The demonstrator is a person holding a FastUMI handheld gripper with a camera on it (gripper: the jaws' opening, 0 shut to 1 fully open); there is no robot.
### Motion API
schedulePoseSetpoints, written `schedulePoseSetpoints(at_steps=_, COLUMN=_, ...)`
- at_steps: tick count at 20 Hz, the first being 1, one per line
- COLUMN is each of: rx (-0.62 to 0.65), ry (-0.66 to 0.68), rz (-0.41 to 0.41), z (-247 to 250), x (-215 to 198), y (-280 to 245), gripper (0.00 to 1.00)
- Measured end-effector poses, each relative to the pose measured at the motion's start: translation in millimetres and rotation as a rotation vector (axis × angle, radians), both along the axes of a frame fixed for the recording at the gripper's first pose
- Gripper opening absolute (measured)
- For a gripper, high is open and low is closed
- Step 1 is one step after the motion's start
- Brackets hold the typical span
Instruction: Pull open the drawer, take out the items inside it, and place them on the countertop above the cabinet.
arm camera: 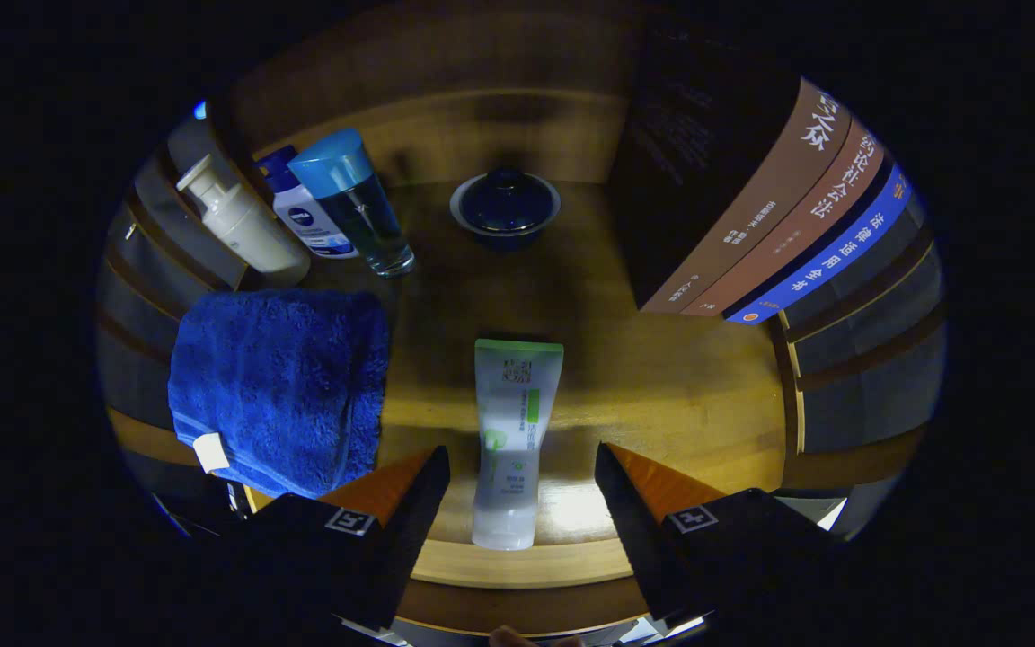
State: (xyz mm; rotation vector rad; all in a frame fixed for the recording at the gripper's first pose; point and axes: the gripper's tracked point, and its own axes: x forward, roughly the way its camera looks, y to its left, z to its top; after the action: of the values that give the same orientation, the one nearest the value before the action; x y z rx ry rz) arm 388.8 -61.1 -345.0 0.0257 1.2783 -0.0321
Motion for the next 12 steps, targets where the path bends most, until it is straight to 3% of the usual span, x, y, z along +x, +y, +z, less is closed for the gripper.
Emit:
schedulePoseSetpoints(at_steps=7, rx=-0.018, ry=-0.177, rz=0.050, z=27.2, x=-5.5, y=-3.0, gripper=1.00)
schedulePoseSetpoints(at_steps=12, rx=-0.022, ry=-0.358, rz=0.084, z=55.7, x=-30.9, y=5.7, gripper=1.00)
